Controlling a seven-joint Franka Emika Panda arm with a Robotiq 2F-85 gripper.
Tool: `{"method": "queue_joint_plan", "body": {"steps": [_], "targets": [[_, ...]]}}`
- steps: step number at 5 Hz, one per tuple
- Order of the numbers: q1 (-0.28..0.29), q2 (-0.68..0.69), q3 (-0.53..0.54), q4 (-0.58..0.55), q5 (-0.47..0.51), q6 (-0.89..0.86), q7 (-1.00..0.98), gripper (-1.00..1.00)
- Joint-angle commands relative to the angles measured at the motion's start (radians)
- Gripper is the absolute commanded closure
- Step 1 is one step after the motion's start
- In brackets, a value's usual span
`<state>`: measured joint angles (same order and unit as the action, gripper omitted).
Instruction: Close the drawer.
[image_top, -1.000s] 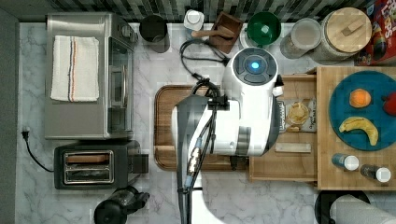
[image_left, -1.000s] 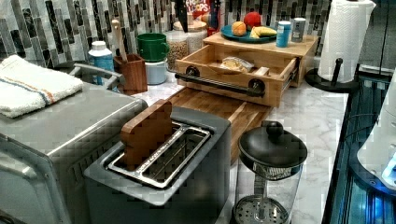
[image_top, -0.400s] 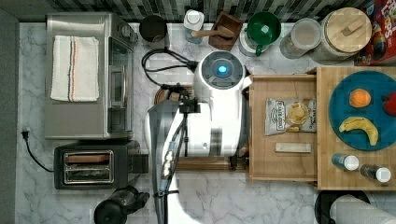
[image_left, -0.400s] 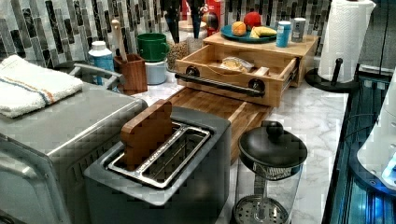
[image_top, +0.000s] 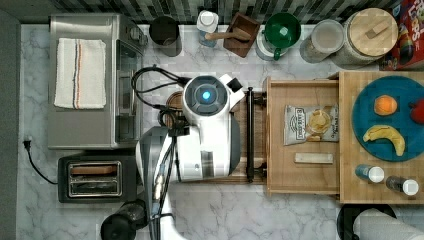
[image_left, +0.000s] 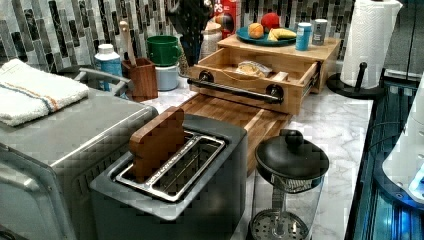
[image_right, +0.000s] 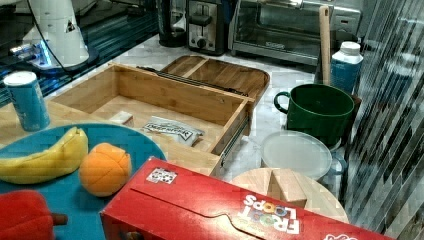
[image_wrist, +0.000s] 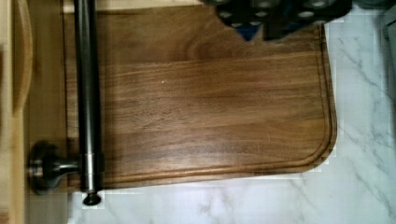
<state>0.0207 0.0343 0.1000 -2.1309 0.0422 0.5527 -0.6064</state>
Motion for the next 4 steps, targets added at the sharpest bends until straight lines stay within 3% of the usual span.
{"method": "queue_joint_plan", "body": {"steps": [1,2,4], "targets": [[0.014,0.021,0.042,-0.129,-0.130,0.072,-0.087,1.00],[-0.007,0.024,0.037,-0.222,-0.172,0.226,-0.106,1.00],[-0.041,0.074,0.013,-0.234,-0.210,0.304,-0.124,1.00]]}}
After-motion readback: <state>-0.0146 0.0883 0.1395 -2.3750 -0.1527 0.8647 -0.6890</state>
